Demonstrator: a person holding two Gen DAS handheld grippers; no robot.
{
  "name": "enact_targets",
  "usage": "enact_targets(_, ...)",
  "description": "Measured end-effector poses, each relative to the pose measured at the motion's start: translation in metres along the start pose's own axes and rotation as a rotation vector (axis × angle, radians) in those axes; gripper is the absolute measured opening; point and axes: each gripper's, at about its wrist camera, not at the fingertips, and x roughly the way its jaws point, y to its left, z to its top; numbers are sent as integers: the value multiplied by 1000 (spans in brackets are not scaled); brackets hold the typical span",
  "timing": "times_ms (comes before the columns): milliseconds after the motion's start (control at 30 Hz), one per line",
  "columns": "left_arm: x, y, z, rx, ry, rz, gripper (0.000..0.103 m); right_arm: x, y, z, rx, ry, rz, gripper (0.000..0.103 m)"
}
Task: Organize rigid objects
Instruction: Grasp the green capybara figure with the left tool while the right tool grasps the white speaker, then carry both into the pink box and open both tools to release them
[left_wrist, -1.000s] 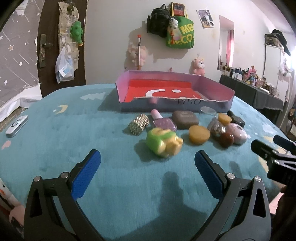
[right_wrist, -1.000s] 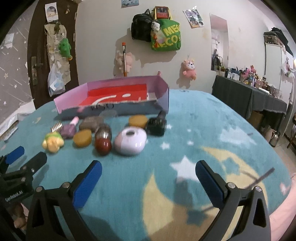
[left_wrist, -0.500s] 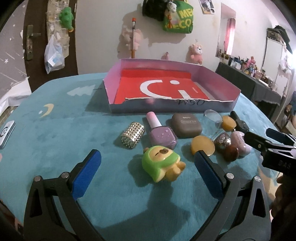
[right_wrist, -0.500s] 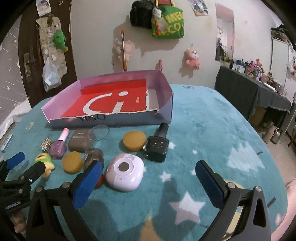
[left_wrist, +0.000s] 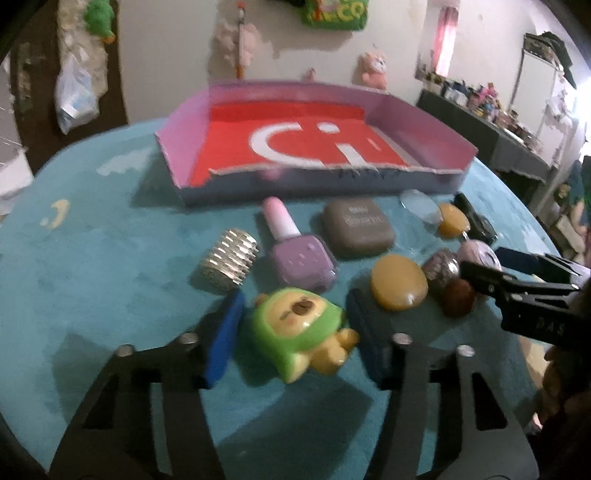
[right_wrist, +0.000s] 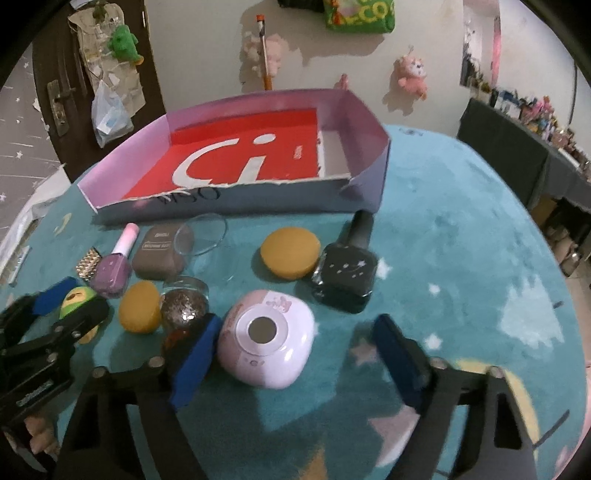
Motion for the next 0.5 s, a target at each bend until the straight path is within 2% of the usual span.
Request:
enact_targets(33, -1, -1, 0, 2, -6, 1, 48, -1, 0, 0, -3, -1, 4, 78)
enact_targets(100, -1, -2, -1, 4, -6, 2, 48, -2, 2, -1, -13, -9, 22, 59)
enact_targets(133, -1, -2, 0, 4, -6, 3, 47, -3, 3, -1, -19, -12, 24, 54)
enact_targets(267, -3, -2, 1, -2, -11, -2, 47, -8, 1, -1, -6, -20, 58, 54)
enact_targets(500, -12, -2, 5, -1, -32, -7, 47, -17, 7, 3, -49, -46, 56, 54)
